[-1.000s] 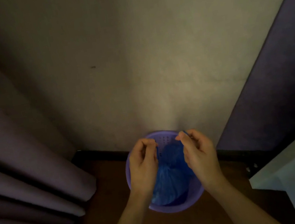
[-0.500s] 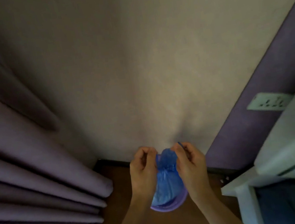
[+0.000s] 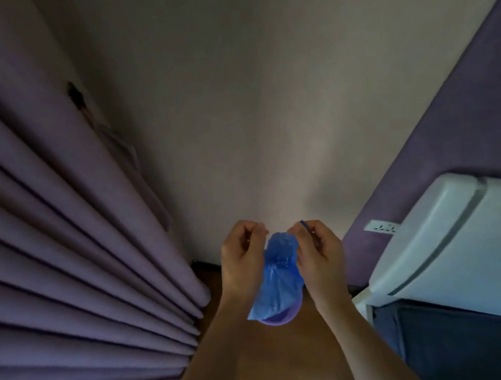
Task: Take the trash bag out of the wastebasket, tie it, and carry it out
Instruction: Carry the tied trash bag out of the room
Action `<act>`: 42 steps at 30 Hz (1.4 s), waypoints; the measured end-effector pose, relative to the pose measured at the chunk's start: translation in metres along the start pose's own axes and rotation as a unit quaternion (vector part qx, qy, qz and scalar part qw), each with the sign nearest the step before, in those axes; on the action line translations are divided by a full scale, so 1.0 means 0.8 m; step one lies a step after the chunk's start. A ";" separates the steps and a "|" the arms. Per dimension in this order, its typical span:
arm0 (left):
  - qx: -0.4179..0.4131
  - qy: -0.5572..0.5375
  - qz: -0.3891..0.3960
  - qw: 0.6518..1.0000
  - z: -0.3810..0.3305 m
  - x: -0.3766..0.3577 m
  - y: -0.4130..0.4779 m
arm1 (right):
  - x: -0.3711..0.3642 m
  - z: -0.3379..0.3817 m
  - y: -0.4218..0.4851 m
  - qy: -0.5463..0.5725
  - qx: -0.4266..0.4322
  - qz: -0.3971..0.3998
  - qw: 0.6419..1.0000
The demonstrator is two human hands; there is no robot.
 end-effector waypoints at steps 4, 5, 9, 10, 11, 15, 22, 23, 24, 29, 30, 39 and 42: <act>-0.009 -0.011 -0.005 1.000 -0.030 0.024 -0.019 | 0.005 0.036 -0.022 0.018 -0.010 -0.020 1.000; -0.009 -0.014 -0.008 1.000 -0.034 0.031 -0.023 | 0.004 0.039 -0.027 0.019 -0.021 -0.019 0.999; -0.007 -0.017 -0.022 1.000 -0.040 0.054 -0.030 | -0.003 0.050 -0.039 0.017 -0.033 -0.011 0.999; -0.010 -0.019 -0.024 0.999 -0.041 0.060 -0.029 | -0.007 0.054 -0.042 0.022 -0.034 -0.010 0.999; -0.013 -0.022 -0.027 0.999 -0.043 0.067 -0.028 | -0.011 0.058 -0.045 0.028 -0.038 -0.008 0.999; -0.018 -0.031 -0.047 0.998 -0.043 0.095 -0.026 | -0.035 0.066 -0.065 0.052 -0.048 0.015 0.997; -0.003 -0.045 -0.115 0.992 -0.039 0.149 -0.021 | -0.094 0.076 -0.090 0.072 -0.039 0.108 0.991; 0.000 -0.043 -0.130 0.991 -0.038 0.156 -0.020 | -0.103 0.076 -0.091 0.080 -0.039 0.124 0.988; 0.001 -0.041 -0.147 0.988 -0.037 0.163 -0.019 | -0.112 0.076 -0.091 0.087 -0.039 0.143 0.985; -0.012 -0.040 -0.252 0.967 -0.031 0.198 -0.018 | -0.163 0.072 -0.098 0.092 -0.054 0.256 0.961; -0.016 -0.040 -0.276 0.960 -0.032 0.204 -0.021 | -0.172 0.074 -0.102 0.094 -0.053 0.284 0.953; -0.007 -0.029 -0.515 0.857 -0.025 0.247 -0.108 | -0.213 0.078 -0.180 0.115 -0.046 0.507 0.853; 0.001 -0.022 -0.599 0.801 -0.018 0.270 -0.166 | -0.203 0.089 -0.228 0.116 -0.037 0.570 0.812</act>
Point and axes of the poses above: each hand's wrist, its own y-axis towards the middle knuckle, its own x-axis out of the back of the hand, z = x × y, the point moved 6 cm from there along y, towards the middle knuckle, and after that the axes turned 14 degrees about -z, right-handed, at the moved point
